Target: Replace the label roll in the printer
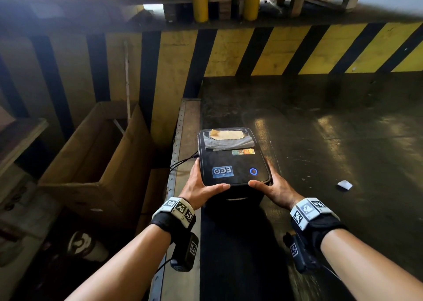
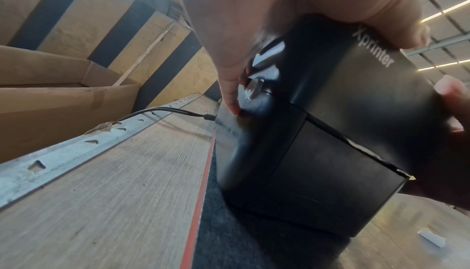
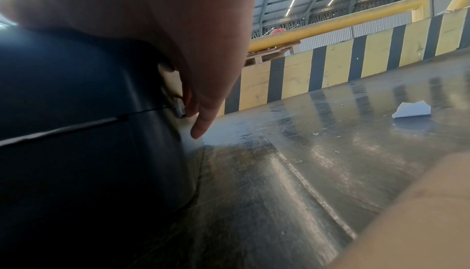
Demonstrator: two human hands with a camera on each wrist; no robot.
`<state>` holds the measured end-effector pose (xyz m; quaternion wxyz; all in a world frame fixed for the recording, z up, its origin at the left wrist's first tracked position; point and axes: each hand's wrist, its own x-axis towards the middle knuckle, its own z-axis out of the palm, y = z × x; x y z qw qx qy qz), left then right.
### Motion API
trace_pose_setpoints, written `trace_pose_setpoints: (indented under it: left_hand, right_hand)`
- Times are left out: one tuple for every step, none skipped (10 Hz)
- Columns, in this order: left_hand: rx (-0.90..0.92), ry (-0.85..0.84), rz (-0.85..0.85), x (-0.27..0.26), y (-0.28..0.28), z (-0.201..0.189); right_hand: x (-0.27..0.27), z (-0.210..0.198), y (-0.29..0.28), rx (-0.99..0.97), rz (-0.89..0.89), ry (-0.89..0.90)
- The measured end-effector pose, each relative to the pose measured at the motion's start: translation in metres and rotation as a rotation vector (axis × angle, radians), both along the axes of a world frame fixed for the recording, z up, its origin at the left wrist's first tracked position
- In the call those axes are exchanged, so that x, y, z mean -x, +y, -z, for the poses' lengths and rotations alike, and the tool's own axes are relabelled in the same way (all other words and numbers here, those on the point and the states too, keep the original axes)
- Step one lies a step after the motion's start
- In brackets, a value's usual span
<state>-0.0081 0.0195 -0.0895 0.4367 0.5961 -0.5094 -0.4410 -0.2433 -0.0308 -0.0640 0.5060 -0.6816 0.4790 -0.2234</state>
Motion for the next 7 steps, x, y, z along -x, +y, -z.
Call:
trace_pose_setpoints:
  left_hand:
    - [-0.019,0.008,0.003,-0.001,0.000,0.000]
    - [-0.018,0.009,0.003,-0.001,0.000,-0.001]
    - [-0.017,0.008,0.014,-0.002,0.000,-0.001]
    - [-0.049,-0.036,0.015,-0.003,0.002,-0.006]
    - [-0.097,-0.164,-0.012,-0.001,0.006,-0.007]
    - [-0.131,-0.411,-0.072,0.012,0.026,-0.024]
    - [-0.158,-0.425,-0.204,0.011,0.092,-0.019]
  right_hand:
    - [0.001,0.001,-0.001,-0.004,-0.011,0.005]
    - [0.000,0.000,-0.001,-0.008,-0.012,0.028]
    - [0.002,0.002,-0.003,-0.015,-0.018,0.044]
    - [0.002,-0.001,-0.002,-0.006,-0.022,0.100]
    - [0.003,-0.002,0.001,0.045,-0.009,0.160]
    - [-0.001,-0.008,0.013,0.174,0.097,0.263]
    - [0.002,-0.036,0.031,0.365,0.235,0.120]
